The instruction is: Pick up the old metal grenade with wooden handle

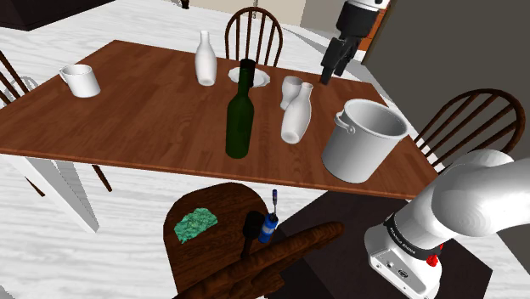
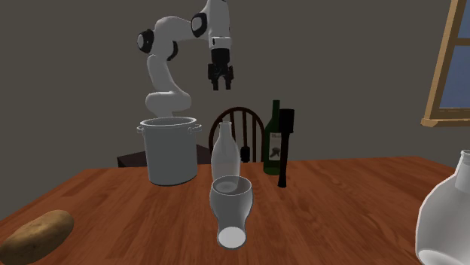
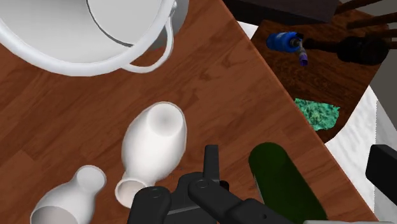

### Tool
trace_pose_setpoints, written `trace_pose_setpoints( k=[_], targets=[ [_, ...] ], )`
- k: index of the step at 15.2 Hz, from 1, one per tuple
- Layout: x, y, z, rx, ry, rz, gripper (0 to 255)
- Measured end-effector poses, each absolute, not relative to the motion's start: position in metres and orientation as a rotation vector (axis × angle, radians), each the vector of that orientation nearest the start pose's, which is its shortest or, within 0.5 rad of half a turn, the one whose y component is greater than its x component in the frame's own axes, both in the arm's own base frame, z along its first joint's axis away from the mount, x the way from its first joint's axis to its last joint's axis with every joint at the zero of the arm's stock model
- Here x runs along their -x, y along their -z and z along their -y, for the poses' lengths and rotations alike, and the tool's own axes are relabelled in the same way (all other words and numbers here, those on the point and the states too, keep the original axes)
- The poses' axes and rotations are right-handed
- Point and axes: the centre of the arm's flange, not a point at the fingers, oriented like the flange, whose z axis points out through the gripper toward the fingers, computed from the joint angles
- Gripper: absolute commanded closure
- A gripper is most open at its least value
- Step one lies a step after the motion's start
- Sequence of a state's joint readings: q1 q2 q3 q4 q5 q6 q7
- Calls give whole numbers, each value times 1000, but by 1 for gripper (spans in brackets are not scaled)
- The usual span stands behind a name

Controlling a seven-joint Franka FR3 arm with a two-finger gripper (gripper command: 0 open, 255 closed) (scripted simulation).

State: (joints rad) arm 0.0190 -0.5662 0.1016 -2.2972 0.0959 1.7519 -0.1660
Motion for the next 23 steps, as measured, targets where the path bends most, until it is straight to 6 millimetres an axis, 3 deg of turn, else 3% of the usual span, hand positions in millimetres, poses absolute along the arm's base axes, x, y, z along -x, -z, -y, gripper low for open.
trace_pose_setpoints(
  k=[19,23],
  targets=[
    [-614,-499,-118,3105,75,597,0],
    [-636,-483,-125,3107,78,614,0]
  ],
)
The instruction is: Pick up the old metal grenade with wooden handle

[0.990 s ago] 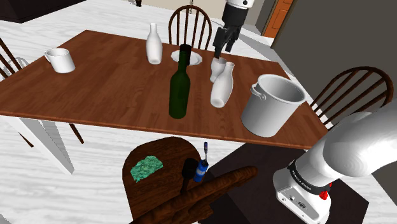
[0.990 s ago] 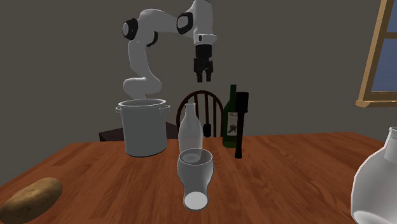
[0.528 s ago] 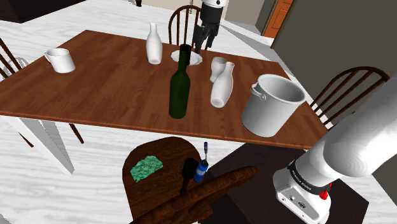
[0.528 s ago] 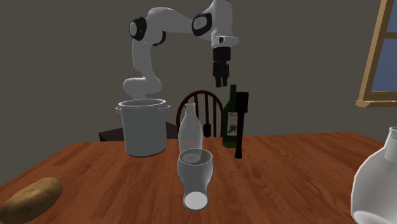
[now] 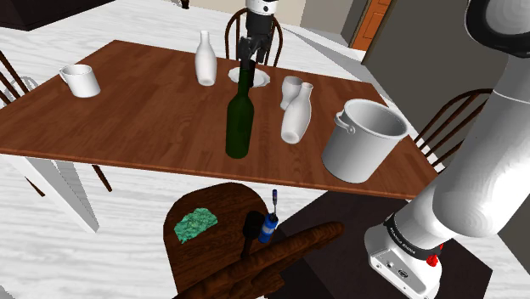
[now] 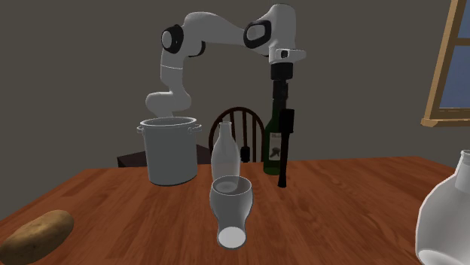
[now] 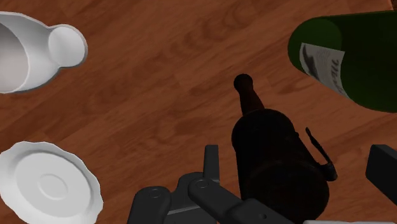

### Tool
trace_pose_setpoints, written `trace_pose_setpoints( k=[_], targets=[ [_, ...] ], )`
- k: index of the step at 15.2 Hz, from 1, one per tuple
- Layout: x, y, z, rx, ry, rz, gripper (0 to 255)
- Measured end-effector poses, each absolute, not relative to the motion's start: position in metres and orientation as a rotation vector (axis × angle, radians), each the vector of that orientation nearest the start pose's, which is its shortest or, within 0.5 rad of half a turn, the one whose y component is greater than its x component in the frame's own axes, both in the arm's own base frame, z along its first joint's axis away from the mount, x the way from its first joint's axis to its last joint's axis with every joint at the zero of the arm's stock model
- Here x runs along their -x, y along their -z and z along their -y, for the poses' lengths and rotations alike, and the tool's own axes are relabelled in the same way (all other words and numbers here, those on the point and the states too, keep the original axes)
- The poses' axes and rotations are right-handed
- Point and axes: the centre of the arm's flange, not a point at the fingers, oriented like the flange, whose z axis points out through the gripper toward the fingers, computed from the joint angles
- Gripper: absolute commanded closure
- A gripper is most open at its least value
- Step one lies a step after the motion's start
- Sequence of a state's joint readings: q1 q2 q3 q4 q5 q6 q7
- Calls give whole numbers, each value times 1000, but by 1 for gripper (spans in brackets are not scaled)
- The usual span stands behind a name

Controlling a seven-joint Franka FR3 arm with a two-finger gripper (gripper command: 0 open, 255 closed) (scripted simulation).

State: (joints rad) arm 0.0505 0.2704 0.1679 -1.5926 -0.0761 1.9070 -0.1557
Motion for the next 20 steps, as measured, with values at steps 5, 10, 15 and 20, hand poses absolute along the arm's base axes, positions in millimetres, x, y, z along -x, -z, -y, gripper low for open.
trace_pose_setpoints(
  k=[5,10,15,20],
  targets=[
    [-637,-458,-126,3107,78,616,0],
    [-637,-455,-126,3107,82,616,255],
    [-637,-455,-126,3107,82,616,255],
    [-637,-470,-126,3107,78,616,255]
  ],
)
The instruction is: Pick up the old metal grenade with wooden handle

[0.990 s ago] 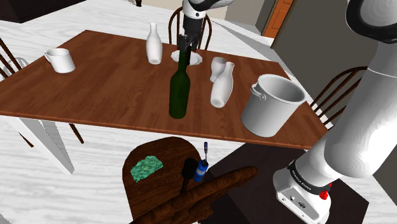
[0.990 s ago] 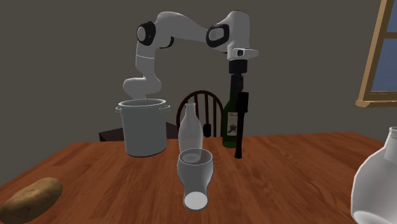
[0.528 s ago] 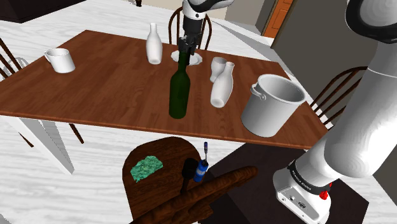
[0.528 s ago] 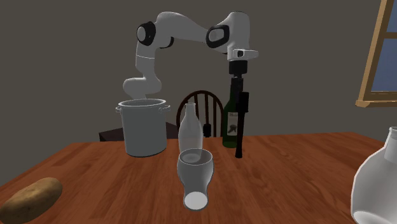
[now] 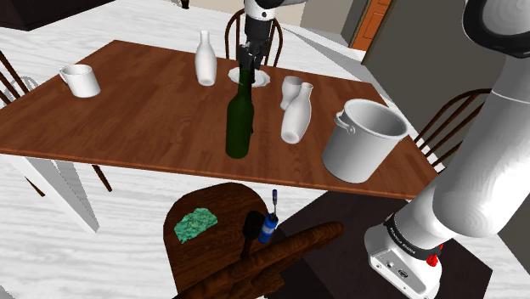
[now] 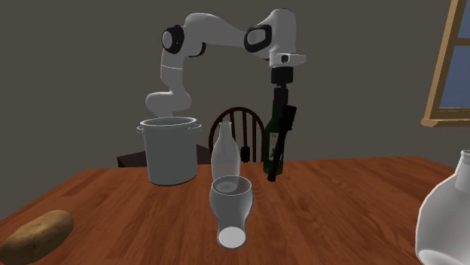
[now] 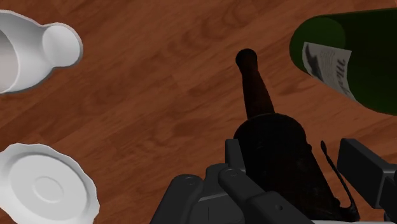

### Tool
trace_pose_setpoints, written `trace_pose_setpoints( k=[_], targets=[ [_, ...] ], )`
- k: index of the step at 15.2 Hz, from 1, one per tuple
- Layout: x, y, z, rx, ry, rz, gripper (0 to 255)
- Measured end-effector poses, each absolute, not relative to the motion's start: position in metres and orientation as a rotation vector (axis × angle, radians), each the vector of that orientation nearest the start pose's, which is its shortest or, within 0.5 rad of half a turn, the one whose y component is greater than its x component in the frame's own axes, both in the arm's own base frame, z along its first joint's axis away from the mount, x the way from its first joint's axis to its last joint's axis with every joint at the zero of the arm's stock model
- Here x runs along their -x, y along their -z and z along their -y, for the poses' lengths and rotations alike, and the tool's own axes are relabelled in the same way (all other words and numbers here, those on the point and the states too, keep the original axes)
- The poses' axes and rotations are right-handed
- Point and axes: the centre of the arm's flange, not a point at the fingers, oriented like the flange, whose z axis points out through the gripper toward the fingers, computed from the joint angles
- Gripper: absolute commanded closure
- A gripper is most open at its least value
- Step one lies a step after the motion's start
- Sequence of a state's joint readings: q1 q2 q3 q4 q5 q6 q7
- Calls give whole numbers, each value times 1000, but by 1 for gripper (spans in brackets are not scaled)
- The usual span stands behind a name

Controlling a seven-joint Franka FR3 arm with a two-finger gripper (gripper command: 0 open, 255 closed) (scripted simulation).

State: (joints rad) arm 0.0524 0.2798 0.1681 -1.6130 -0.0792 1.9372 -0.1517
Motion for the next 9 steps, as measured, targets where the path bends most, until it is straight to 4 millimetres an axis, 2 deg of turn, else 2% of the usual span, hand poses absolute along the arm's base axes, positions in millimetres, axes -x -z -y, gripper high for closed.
trace_pose_setpoints(
  k=[9],
  targets=[
    [-638,-518,-126,3107,79,616,255]
  ],
)
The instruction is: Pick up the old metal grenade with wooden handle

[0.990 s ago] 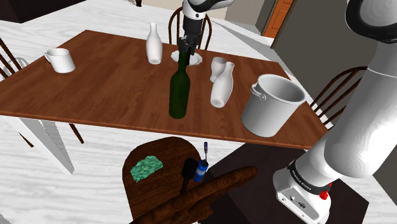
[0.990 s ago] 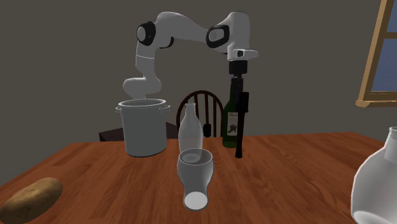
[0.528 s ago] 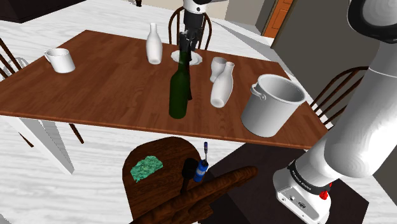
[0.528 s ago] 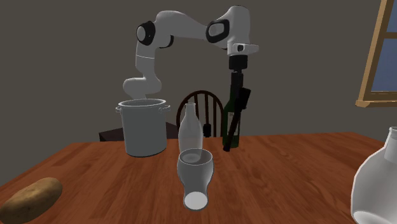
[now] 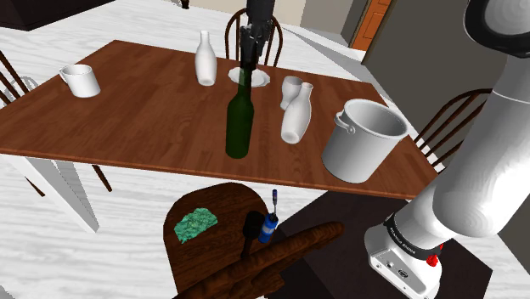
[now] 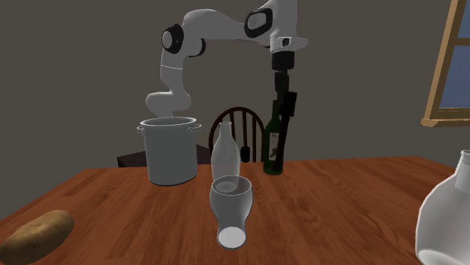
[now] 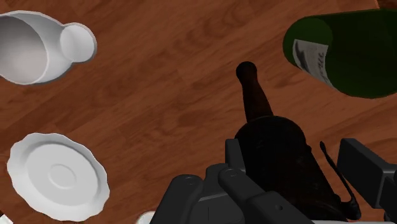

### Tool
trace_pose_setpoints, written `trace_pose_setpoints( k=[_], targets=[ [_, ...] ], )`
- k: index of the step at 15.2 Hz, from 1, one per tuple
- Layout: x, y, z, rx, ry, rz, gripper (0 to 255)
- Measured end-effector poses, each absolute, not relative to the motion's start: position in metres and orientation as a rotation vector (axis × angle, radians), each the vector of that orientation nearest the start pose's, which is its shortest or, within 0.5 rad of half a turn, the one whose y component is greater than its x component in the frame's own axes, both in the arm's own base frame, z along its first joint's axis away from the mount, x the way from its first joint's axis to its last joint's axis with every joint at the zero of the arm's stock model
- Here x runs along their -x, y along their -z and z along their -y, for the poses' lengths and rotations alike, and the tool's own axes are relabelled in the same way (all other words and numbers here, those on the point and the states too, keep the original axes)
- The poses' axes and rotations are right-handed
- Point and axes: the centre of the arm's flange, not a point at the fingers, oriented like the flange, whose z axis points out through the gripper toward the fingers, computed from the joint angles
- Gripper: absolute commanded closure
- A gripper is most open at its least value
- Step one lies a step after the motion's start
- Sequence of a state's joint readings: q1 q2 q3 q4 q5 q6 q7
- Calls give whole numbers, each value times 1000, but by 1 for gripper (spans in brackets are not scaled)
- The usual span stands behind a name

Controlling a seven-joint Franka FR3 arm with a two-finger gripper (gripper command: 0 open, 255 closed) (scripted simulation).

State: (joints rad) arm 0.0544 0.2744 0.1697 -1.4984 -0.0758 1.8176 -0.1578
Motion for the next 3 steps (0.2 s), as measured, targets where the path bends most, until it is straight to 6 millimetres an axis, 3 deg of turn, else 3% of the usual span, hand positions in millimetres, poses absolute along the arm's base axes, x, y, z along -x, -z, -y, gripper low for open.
trace_pose_setpoints(
  k=[3],
  targets=[
    [-636,-531,-126,3107,79,616,255]
  ],
)
